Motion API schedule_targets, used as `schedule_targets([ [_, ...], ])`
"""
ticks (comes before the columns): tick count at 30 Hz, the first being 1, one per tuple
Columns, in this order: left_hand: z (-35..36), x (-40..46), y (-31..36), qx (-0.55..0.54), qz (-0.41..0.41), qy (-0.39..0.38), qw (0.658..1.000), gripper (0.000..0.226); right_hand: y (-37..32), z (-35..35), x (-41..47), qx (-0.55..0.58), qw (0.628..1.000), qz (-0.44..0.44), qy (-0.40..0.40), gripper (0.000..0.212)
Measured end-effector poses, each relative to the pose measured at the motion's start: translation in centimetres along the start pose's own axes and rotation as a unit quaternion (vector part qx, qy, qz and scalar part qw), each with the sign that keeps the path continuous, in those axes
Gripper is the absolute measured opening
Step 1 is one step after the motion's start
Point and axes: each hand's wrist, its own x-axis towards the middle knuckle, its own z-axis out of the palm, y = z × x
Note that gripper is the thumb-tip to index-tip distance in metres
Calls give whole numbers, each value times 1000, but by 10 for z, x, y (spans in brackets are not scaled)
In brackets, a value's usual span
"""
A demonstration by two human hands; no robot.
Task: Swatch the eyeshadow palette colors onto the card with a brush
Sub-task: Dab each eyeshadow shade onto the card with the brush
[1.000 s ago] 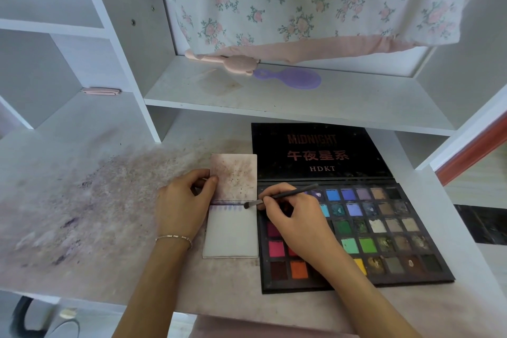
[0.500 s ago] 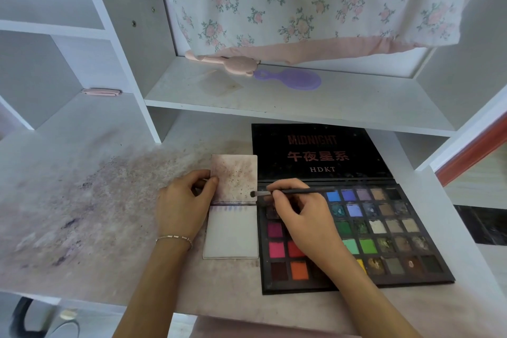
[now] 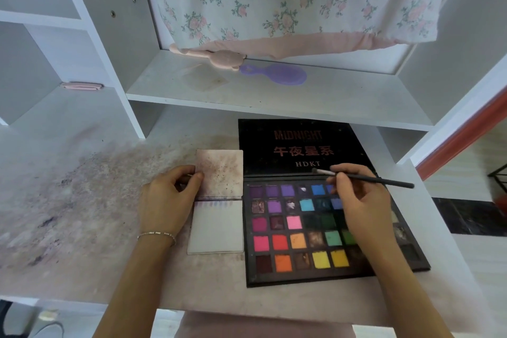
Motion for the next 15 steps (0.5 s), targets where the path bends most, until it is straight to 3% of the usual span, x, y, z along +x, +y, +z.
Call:
schedule_targets([
  [3, 1, -2, -1, 2, -1, 0, 1000, 14, 11, -19, 3, -42, 996, 22, 77, 13],
  [8, 0, -1, -1, 7, 0, -9, 1000, 14, 22, -46, 8, -119, 974, 54, 185, 16],
  [15, 1, -1, 2, 0, -2, -22, 1000, 15, 27, -58, 8, -174, 963, 69, 192, 17],
])
